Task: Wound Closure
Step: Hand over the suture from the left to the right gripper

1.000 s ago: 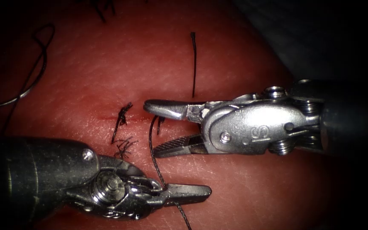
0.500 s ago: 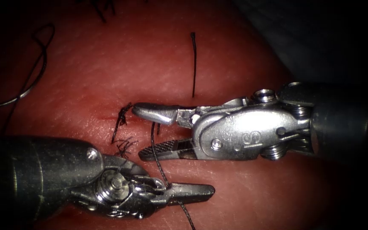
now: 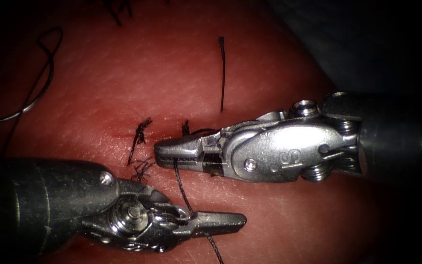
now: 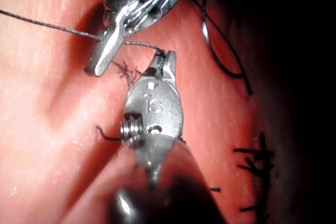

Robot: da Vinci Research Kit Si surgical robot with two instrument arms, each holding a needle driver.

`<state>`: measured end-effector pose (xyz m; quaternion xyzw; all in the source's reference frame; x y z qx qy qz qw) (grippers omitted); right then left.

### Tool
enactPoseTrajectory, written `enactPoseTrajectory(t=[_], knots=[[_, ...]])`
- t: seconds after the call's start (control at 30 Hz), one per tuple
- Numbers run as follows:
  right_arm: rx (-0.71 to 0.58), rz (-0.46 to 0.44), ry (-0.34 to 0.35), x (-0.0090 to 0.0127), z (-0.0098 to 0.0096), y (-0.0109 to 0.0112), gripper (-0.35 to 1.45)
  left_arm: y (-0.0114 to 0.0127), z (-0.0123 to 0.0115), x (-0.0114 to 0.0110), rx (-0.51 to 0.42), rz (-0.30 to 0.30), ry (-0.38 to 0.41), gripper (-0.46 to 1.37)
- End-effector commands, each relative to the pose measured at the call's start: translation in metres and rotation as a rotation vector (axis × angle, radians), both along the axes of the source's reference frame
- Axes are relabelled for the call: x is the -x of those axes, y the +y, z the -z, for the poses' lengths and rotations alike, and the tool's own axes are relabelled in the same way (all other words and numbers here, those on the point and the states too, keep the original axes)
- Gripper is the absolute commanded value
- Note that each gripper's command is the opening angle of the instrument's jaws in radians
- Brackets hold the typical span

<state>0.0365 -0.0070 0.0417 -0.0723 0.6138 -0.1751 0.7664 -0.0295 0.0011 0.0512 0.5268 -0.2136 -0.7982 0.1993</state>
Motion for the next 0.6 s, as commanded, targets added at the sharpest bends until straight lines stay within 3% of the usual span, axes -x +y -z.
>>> enactPoseTrajectory(t=[0.03,0.6], knots=[[0.001,-0.006,0.001,0.0,-0.0001,0.0001,-0.35,0.0,0.0,0.0,-0.003,-0.006,0.004,-0.35],[0.017,0.002,0.001,0.0003,-0.0001,0.0001,-0.35,0.0,0.0,-0.0001,-0.002,-0.007,0.004,-0.35]])
